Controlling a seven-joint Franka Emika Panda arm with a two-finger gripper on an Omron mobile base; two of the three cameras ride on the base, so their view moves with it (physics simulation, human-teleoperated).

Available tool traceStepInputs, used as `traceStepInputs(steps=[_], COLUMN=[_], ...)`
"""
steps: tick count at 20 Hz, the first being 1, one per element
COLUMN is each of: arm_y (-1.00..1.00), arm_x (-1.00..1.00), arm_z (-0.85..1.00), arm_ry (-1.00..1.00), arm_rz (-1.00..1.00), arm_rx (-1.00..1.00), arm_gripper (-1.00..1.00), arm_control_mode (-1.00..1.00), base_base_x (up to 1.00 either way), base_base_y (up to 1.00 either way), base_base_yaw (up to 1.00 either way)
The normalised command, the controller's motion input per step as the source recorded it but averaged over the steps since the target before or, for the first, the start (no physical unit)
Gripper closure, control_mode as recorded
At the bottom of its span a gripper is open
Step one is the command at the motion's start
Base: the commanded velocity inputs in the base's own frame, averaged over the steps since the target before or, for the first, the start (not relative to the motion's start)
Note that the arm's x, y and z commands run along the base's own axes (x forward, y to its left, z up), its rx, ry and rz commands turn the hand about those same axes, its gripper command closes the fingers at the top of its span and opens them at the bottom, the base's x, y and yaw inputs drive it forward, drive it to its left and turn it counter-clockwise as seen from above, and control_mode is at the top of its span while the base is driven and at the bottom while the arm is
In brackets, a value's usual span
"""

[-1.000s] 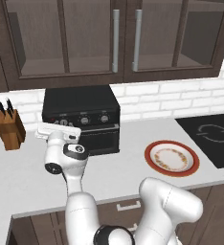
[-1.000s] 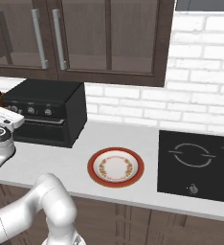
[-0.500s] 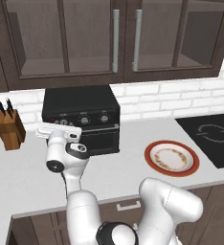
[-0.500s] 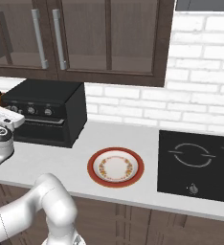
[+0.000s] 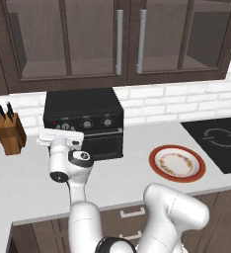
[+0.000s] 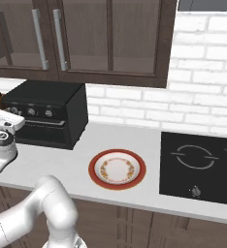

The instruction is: Pick up the kebab skewer and baguette bread, and place them inside the toaster oven. Close the toaster oven door and start by setting the timer.

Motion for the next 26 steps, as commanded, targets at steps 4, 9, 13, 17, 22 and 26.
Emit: traceStepInputs(steps=[4,9,13,17,22,26], arm_y=[0.37,0.25,0.17,0.21,0.17,0.10], arm_x=[0.00,0.09,0.13,0.00,0.13,0.33], arm_z=[0.04,0.01,0.00,0.00,0.00,0.00], arm_ry=[-0.05,0.00,0.00,-0.01,0.00,0.00], arm_rz=[0.00,0.00,0.00,-0.01,-0.08,-0.07], arm_rx=[0.00,0.00,0.00,0.00,0.04,0.09], arm_gripper=[1.00,1.00,1.00,1.00,1.00,1.00], arm_control_mode=[-1.00,-1.00,-1.00,-1.00,-1.00,-1.00], base_base_x=[0.00,0.00,0.00,0.00,0.00,0.00], base_base_y=[0.00,0.00,0.00,0.00,0.00,0.00], base_base_yaw=[0.00,0.00,0.00,0.00,0.00,0.00])
